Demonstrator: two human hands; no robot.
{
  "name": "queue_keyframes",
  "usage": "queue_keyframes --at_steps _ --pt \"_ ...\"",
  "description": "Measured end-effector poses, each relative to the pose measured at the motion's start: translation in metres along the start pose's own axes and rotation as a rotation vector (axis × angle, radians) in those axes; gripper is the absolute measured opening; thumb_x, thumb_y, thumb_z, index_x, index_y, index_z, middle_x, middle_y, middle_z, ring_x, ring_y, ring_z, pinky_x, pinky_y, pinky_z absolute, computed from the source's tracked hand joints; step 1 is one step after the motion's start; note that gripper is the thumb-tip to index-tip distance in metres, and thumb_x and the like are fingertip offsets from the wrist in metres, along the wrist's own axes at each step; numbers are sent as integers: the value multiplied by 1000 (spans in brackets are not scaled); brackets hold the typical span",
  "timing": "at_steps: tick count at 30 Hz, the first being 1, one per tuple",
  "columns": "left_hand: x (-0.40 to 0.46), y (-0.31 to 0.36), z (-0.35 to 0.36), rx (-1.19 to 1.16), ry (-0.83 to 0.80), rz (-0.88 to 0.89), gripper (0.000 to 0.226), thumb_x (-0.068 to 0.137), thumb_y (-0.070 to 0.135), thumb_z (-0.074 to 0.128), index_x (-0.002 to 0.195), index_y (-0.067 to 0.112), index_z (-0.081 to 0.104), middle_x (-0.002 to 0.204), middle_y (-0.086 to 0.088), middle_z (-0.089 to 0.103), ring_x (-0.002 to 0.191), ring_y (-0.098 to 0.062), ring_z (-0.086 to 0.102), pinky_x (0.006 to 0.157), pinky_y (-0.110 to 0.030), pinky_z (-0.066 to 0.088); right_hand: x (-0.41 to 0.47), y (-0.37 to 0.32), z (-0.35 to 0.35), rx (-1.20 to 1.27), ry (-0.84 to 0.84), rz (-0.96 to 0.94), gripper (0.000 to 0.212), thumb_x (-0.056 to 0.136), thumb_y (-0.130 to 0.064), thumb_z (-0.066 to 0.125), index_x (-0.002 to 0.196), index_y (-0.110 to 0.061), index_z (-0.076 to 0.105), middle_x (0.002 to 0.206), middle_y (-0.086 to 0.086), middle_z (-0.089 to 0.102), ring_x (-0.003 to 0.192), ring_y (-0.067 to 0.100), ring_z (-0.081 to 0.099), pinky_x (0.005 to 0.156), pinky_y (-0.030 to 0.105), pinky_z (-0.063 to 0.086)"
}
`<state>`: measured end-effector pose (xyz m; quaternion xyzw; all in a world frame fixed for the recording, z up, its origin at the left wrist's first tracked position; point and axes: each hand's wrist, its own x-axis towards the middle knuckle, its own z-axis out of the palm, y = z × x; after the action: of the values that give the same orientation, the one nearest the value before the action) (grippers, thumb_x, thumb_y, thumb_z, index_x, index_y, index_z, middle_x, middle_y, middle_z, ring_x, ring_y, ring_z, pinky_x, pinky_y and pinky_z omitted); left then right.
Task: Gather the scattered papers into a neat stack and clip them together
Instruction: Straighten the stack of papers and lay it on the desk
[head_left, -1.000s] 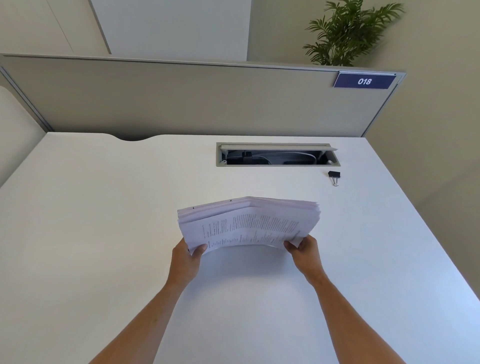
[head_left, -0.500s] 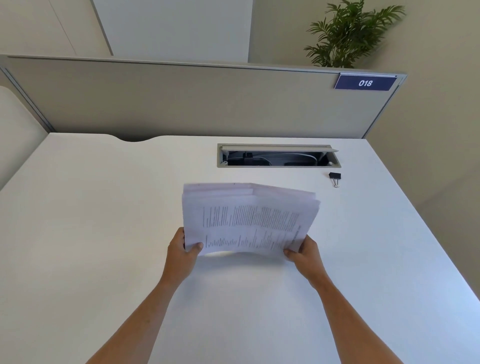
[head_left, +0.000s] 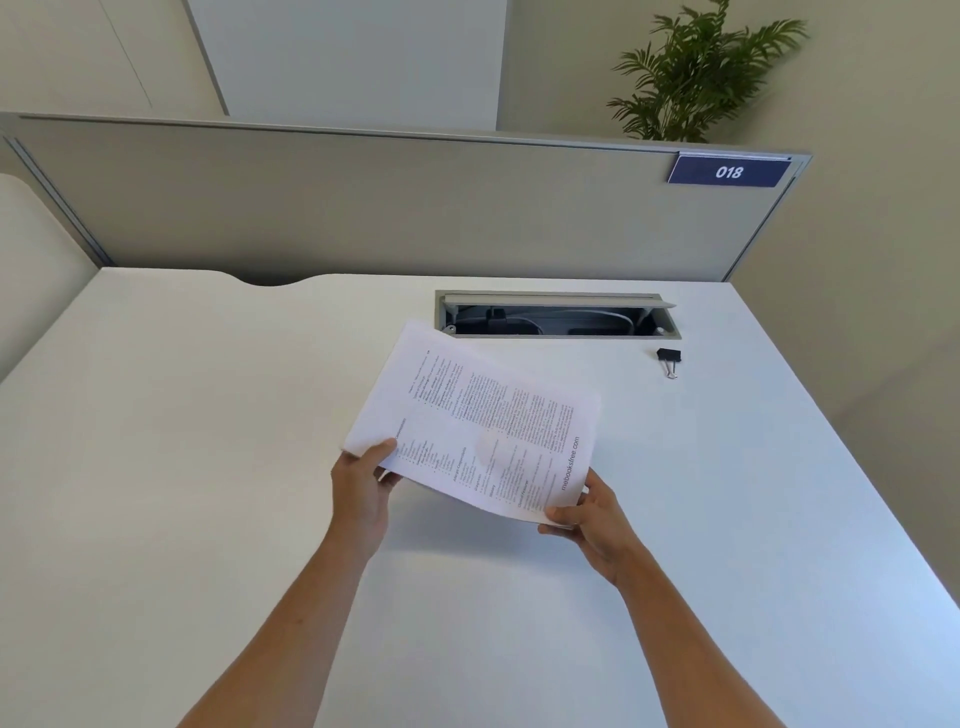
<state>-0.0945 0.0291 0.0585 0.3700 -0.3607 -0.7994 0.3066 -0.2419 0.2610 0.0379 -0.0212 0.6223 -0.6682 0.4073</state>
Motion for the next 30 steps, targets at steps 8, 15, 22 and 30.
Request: queue_keyframes --at_steps 8,15,22,30 --pt "-22 -30 41 -224 118 -35 32 95 10 57 122 27 61 124 -1 68 115 -24 64 101 -50 48 -13 19 36 24 34 -16 58 78 25 59 120 -15 57 114 13 67 97 31 71 70 47 61" --pt "-14 -22 45 -64 115 67 33 98 10 56 127 26 58 122 0 69 110 -20 68 96 -47 53 -20 36 49 104 67 -38 55 79 21 62 121 -14 57 119 16 66 99 34 70 70 47 60" --pt "-14 -2 44 146 46 201 26 98 15 58 123 19 59 109 3 72 96 -13 71 74 -29 58 -22 49 56 176 49 21 76 76 20 67 134 -23 42 125 16 61 110 36 65 78 53 60" --pt "-15 40 41 564 -314 392 23 94 25 62 117 24 63 111 8 71 100 -8 69 81 -25 57 -11 -8 15 -96 206 -269 123 53 -23 86 154 -28 16 147 3 42 138 18 42 112 41 37"
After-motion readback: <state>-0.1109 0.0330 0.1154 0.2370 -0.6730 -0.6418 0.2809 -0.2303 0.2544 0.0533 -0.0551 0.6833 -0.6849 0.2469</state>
